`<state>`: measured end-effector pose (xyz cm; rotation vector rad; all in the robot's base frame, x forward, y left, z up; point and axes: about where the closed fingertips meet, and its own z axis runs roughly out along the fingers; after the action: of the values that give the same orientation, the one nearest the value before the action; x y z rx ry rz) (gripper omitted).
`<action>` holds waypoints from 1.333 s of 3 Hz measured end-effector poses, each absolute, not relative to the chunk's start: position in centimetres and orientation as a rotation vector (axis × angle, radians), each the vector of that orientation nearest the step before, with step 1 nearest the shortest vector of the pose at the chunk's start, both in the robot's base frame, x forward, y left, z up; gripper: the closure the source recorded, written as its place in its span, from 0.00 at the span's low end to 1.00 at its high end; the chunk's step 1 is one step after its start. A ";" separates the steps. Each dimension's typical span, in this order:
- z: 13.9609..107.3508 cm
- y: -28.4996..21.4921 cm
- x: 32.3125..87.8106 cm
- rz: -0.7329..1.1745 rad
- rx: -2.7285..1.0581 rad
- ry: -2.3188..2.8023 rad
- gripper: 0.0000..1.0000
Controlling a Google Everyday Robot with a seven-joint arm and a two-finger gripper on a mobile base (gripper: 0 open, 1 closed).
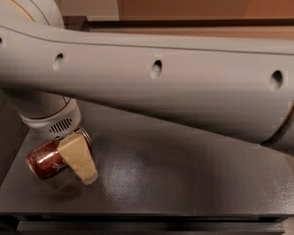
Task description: Place coke can upright
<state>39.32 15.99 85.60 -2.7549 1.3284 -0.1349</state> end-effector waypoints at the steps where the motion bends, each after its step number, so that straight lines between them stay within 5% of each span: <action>1: 84.4 17.0 39.0 -0.106 -2.775 1.333 0.00; 4: 84.1 18.4 39.3 -0.001 -2.764 1.385 0.64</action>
Offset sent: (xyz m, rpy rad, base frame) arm -0.0001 0.0236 -0.0292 -0.0202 0.0812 -0.0238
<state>39.33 18.44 84.06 -2.7641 1.3846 -0.0009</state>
